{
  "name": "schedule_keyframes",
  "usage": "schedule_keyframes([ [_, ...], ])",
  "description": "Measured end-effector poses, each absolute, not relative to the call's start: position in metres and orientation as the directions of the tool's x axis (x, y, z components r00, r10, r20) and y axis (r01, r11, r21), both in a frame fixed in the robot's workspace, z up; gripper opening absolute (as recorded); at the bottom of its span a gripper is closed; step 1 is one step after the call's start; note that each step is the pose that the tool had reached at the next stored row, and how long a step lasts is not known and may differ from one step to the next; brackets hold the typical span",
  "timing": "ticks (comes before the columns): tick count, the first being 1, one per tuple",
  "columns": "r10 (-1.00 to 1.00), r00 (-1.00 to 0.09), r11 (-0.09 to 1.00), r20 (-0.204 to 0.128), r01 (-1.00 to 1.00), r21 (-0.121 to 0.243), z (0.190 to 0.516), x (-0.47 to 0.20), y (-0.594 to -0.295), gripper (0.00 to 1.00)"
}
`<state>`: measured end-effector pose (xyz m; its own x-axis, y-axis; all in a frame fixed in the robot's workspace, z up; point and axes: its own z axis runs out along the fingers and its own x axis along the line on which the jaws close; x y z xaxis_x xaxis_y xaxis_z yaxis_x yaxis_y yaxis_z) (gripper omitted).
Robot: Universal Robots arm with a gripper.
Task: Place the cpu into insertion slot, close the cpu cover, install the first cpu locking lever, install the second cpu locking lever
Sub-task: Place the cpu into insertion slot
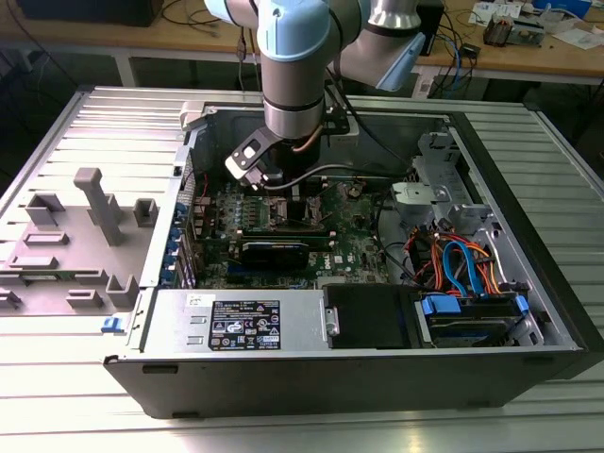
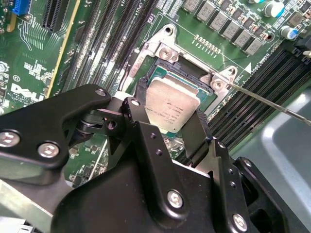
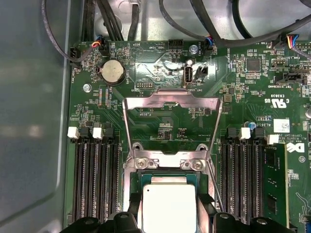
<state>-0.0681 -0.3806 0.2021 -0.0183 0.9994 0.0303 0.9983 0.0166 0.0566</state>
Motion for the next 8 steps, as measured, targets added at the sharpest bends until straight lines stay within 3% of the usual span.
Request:
schedule_keyframes([
  [8,0.999,-0.017,0.015,0.031,0.998,0.057,0.2022,-0.0681,-0.3806,0.54],
])
